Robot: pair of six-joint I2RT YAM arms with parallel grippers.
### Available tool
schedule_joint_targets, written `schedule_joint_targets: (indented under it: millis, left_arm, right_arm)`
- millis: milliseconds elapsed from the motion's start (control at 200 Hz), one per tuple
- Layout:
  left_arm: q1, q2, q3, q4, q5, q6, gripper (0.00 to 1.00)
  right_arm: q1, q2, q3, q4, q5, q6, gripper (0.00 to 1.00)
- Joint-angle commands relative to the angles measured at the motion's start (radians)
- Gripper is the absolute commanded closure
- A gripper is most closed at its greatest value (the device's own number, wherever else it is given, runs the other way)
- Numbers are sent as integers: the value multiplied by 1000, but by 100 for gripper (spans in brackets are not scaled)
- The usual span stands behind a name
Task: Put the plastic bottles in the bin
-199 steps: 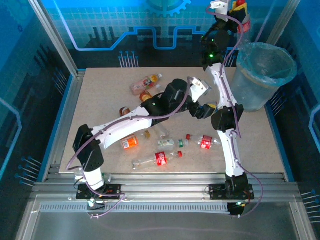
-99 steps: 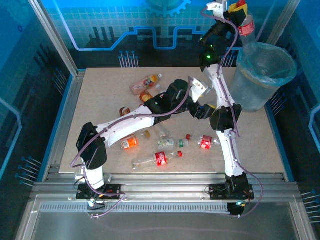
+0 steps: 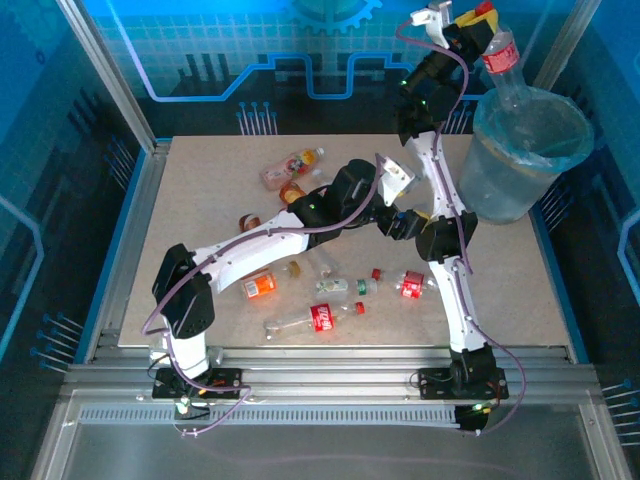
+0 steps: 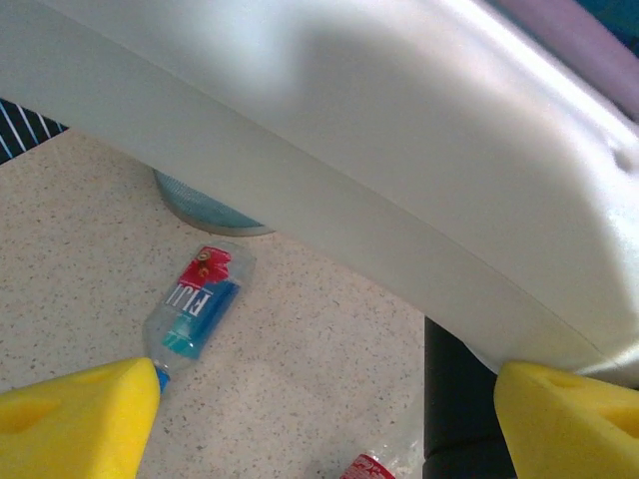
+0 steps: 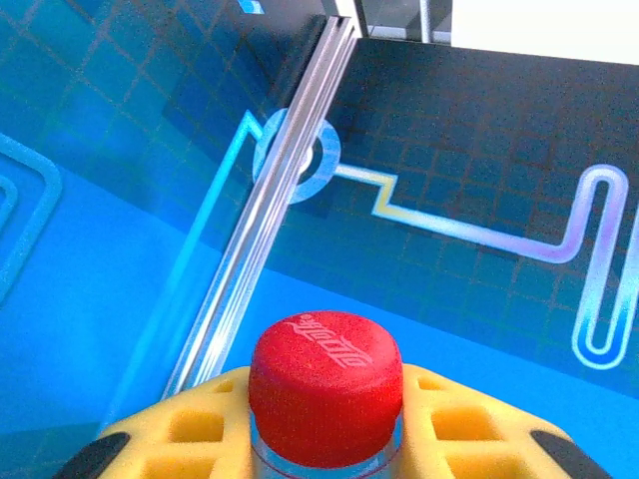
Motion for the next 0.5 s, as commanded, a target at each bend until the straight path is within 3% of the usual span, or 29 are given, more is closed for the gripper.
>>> schedule_joint_targets:
  millis: [0,95,495]
  left_arm:
    - [12,-31,-32,17,33,-20,12]
    - [19,-27,-41,21,36,-25,11]
    - [25,4,-38,38,63,-91,12]
  right_arm:
    - [-35,-28,-45,155,-10,-117,100]
    - [-54,-56,-115,216,-24,-176,100]
    - [-52,-83,-136,103,23,-143,99]
